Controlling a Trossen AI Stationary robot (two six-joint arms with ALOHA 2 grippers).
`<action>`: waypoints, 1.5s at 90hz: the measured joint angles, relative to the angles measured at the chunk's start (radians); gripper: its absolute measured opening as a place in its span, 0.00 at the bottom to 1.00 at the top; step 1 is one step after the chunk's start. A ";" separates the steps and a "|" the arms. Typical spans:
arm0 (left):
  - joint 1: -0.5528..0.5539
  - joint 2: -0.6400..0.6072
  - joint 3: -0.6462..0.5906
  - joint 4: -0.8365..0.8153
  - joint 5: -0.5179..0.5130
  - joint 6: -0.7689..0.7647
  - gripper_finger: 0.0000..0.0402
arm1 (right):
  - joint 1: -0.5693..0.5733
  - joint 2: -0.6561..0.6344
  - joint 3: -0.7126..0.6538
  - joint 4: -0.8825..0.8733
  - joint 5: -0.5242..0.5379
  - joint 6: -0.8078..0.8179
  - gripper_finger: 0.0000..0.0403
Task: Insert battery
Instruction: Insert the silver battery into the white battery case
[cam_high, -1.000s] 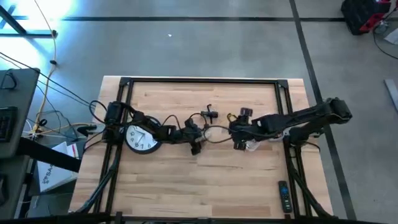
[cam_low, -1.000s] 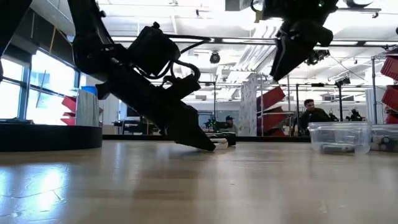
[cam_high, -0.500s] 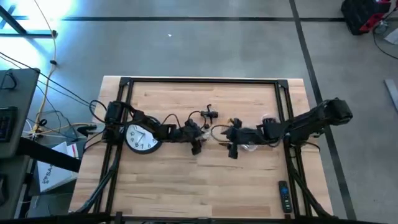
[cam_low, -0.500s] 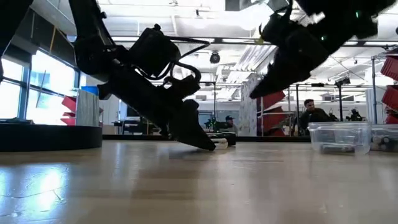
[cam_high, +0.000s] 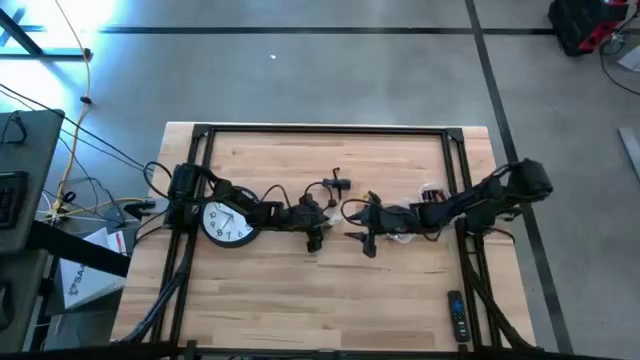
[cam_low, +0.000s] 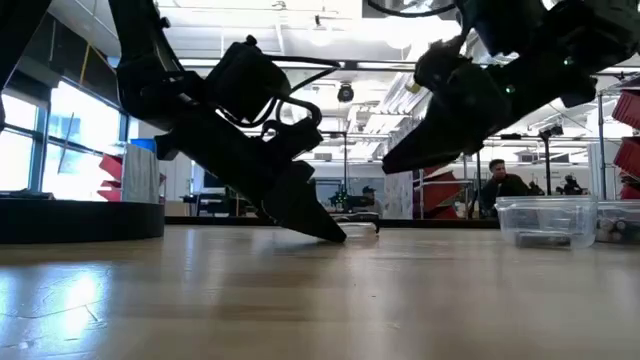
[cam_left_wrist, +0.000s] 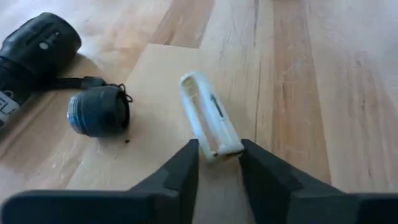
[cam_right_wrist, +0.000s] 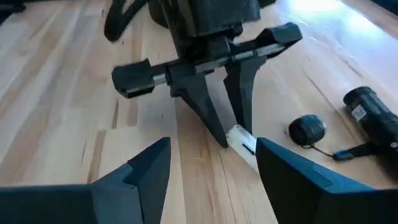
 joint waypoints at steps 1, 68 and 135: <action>0.000 0.000 0.000 0.000 0.000 0.003 0.16 | 0.000 0.002 0.002 0.000 0.000 -0.003 0.51; -0.235 -0.001 0.059 0.032 -0.529 0.612 0.15 | 0.000 0.028 0.010 0.014 -0.047 -0.101 0.51; -0.225 -0.003 0.076 0.020 -0.467 0.560 0.15 | -0.008 -0.139 0.144 -0.464 0.027 -0.195 0.51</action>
